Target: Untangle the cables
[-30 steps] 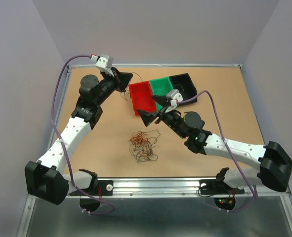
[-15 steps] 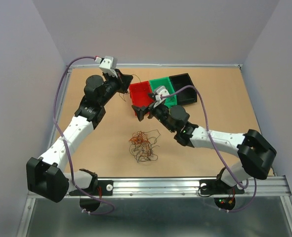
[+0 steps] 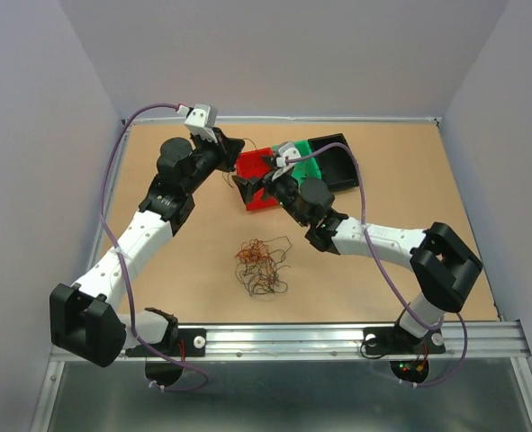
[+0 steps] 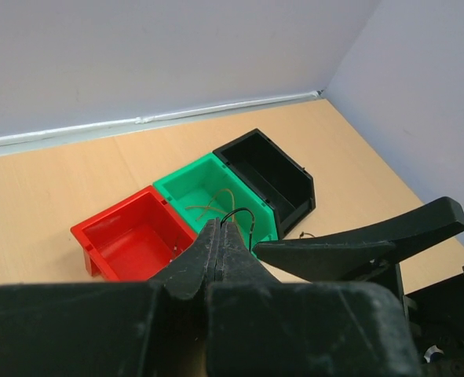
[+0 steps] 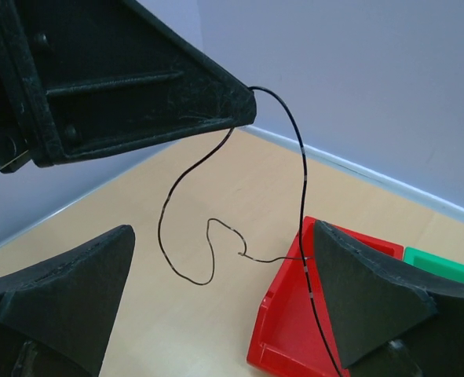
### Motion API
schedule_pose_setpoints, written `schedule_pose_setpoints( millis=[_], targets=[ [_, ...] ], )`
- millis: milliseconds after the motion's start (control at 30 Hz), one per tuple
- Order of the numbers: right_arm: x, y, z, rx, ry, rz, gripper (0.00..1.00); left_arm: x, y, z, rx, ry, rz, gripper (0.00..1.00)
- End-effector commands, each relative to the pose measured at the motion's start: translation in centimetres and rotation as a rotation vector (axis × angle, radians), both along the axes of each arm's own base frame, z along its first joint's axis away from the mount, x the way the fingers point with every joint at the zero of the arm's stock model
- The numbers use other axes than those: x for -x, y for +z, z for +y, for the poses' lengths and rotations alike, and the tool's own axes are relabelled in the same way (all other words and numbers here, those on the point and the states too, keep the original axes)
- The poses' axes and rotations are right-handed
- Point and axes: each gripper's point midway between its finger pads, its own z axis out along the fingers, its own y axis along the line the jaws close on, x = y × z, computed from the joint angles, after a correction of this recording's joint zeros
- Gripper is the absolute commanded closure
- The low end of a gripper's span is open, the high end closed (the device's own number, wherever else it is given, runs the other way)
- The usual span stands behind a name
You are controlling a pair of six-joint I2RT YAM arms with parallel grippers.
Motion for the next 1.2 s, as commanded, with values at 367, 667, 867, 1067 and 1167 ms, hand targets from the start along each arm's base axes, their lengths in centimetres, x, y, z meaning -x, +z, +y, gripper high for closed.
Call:
schedule_pose_setpoints(
  millis=[367,667,867,1067,1167],
  targets=[
    [1.2,4.0,0.1,-0.091,0.174,-0.075,0.00,0.4,1.8,-0.5,0.001,-0.028,-0.071,1.00],
    [1.6,3.7,2.2,-0.103,0.278,-0.051,0.00,0.6,1.7,-0.9,0.002,-0.050,-0.063,1.00],
    [0.2,3.5,3.2,-0.137,0.247,-0.038,0.02,0.6,1.3,-1.1,0.027,-0.057,-0.041,1.00],
    [-0.9,2.7,4.1,-0.137,0.190,-0.039,0.21,0.6,1.2,-1.0,0.064,-0.041,-0.038,1.00],
    [-1.0,2.4,4.1,-0.144,0.175,-0.040,0.34,0.5,1.0,-0.9,0.073,-0.032,-0.027,1.00]
  ],
)
